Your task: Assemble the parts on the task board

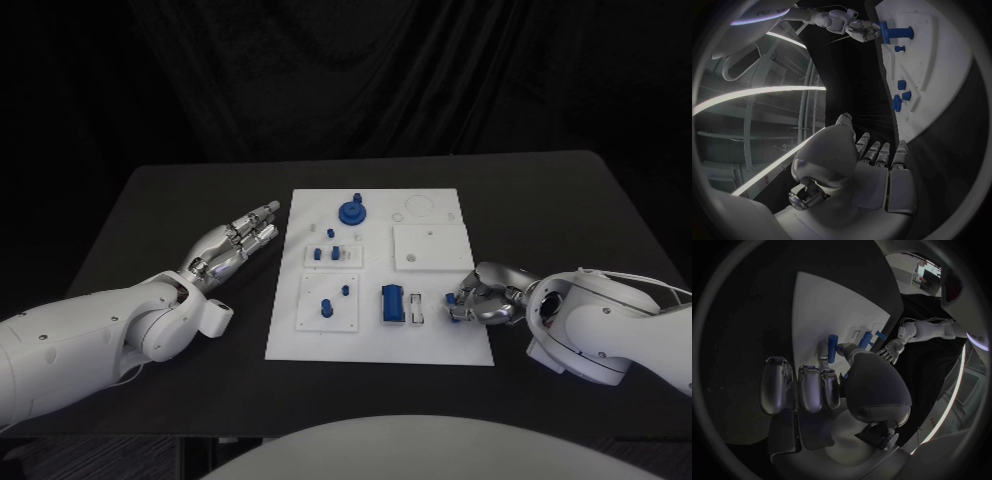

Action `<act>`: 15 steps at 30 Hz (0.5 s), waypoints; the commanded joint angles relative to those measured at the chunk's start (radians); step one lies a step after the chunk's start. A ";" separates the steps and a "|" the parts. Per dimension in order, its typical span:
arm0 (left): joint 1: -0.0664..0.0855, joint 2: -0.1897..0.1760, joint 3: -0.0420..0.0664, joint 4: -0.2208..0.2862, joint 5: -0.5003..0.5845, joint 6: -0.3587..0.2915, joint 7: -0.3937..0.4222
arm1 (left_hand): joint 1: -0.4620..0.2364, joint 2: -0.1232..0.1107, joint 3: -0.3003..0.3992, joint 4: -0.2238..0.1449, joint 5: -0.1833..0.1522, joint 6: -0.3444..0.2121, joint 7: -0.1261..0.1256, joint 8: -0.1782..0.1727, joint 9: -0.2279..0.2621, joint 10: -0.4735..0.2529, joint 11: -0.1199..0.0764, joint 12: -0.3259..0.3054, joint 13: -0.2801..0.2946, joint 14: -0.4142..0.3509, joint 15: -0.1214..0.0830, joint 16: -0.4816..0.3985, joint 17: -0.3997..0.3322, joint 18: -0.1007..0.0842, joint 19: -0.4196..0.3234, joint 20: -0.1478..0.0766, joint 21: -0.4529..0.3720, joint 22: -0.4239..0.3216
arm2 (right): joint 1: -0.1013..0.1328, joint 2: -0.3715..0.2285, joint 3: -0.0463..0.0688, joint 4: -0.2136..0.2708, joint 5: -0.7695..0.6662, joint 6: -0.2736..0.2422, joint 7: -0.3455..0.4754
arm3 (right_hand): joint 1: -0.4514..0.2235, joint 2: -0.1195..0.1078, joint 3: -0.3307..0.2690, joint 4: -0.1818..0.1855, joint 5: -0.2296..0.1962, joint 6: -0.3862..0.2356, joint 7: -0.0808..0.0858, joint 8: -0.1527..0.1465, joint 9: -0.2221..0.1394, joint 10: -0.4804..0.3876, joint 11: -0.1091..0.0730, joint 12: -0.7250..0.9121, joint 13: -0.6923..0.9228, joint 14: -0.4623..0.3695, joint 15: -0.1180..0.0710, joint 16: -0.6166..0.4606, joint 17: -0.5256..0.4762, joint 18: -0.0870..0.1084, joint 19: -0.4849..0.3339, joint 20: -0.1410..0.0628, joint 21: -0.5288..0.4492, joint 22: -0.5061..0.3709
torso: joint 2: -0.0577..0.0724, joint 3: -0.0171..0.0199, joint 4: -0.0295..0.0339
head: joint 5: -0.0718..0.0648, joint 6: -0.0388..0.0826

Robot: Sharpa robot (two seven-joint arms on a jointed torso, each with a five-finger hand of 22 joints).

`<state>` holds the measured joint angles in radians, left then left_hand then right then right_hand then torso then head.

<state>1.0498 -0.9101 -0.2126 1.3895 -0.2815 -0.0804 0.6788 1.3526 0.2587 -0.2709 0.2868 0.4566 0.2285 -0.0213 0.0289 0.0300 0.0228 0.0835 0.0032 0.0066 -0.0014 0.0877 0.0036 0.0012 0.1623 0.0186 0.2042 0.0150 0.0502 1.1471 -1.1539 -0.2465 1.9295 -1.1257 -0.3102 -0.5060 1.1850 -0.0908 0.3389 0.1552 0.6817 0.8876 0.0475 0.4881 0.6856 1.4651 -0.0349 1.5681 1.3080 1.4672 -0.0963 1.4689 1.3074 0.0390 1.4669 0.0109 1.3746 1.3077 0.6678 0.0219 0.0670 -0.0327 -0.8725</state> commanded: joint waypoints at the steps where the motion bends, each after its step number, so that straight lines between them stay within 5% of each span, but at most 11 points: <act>1: -0.002 0.002 0.001 0.001 -0.002 0.011 0.140 | 0.008 -0.001 0.005 0.000 0.003 -0.008 0.001 -0.001 -0.001 -0.002 0.007 0.002 -0.001 0.001 0.008 -0.004 -0.001 0.017 0.000 0.009 0.000 0.001 | -0.004 -0.002 -0.001 0.010 0.182 -0.073 0.040 | -0.014 0.000 0.118 -0.116 0.006 0.005 0.001 0.007 0.008 0.106 0.008 0.003 0.263 0.065 0.006 0.004 0.042 0.007 0.032 0.009 0.006 0.203 | 0.000 -0.0009 0.0019 | 0.000 0.000; 15: -0.002 0.003 0.001 -0.002 -0.002 0.013 0.132 | 0.010 -0.001 0.006 0.000 0.004 -0.011 0.001 -0.001 -0.002 -0.003 0.009 0.002 -0.002 0.001 0.010 -0.004 -0.001 0.017 0.000 0.011 0.000 0.001 | 0.000 0.020 -0.001 0.006 0.261 -0.097 0.073 | -0.028 -0.002 0.123 -0.126 0.000 -0.002 0.001 0.011 0.013 0.106 0.008 0.003 0.263 0.066 0.006 0.006 0.046 0.006 0.033 0.008 0.010 0.204 | -0.001 -0.0004 0.0009 | 0.008 0.000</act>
<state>1.0498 -0.9084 -0.2127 1.3877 -0.2815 -0.0784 0.6788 1.3525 0.2586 -0.2710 0.2868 0.4565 0.2251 -0.0178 0.0289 0.0300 0.0192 0.0872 0.0032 0.0065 0.0022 0.0913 0.0036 0.0016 0.1623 0.0187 0.2114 0.0150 0.0503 1.1469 -1.1360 -0.2474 1.9343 -0.9023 -0.3798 -0.4525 1.1665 -0.0909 0.3535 0.1405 0.6814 0.8856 0.0498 0.4920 0.6980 1.4650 -0.0350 1.5681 1.3078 1.4671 -0.0963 1.4689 1.3074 0.0390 1.4669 0.0109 1.3787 1.3076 0.6672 0.0201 0.0682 -0.0267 -0.8725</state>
